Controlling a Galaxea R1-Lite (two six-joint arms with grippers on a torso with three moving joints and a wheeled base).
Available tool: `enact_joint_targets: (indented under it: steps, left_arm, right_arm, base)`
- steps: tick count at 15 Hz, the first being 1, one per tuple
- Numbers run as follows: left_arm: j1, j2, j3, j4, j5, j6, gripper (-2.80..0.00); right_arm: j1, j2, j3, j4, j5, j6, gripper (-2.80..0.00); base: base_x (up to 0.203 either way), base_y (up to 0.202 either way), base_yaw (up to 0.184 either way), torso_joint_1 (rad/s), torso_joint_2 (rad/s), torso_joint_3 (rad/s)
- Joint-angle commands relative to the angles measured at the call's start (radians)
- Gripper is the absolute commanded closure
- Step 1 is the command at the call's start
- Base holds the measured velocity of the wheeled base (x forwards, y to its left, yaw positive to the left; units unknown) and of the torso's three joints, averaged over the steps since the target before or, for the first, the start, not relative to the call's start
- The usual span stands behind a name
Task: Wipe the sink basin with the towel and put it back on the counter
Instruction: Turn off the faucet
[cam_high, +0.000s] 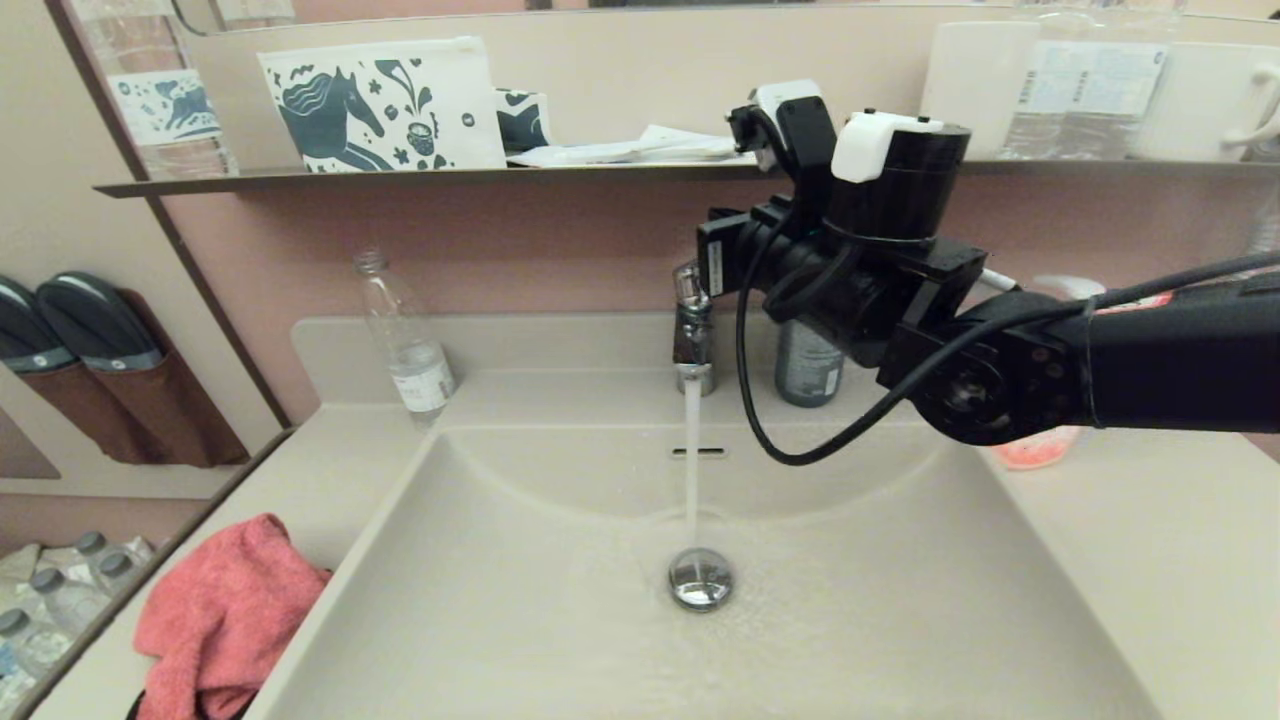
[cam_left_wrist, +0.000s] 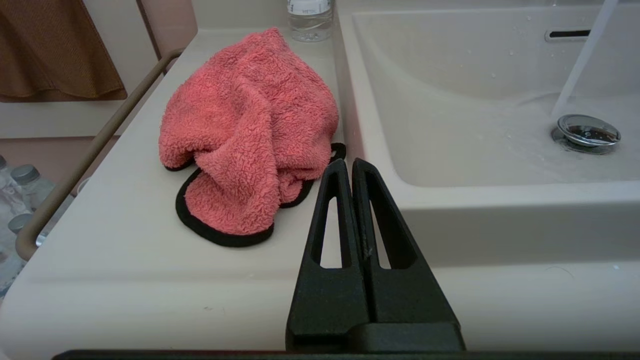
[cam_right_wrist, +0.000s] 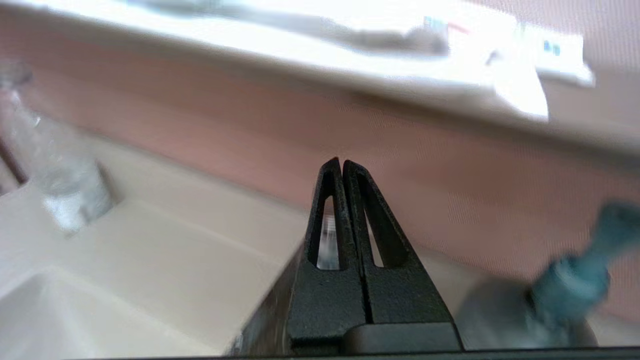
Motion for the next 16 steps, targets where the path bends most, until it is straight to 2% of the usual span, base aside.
enact_joint_targets:
  steps: [1,5,11,16]
  left_arm:
    - [0.0,0.0,0.0,0.0,0.0,0.0,0.0]
    - [0.0,0.0,0.0,0.0,0.0,0.0,0.0]
    - [0.0,0.0,0.0,0.0,0.0,0.0,0.0]
    - [0.0,0.0,0.0,0.0,0.0,0.0,0.0]
  right_arm:
    - [-0.007,0.079,-0.088,0.023,-0.011,-0.006,0.0]
    - [-0.025,0.119,-0.185,0.1,-0.016,-0.008,0.0]
    - [-0.025,0.095,-0.172,0.215,-0.035,-0.007,0.0]
    - [-0.024,0.03,-0.11,0.314,-0.036,-0.007,0.0]
  base:
    - [0.0,0.0,0.0,0.0,0.0,0.0]
    - [0.0,0.0,0.0,0.0,0.0,0.0]
    - [0.0,0.0,0.0,0.0,0.0,0.0]
    - [0.0,0.0,0.0,0.0,0.0,0.0]
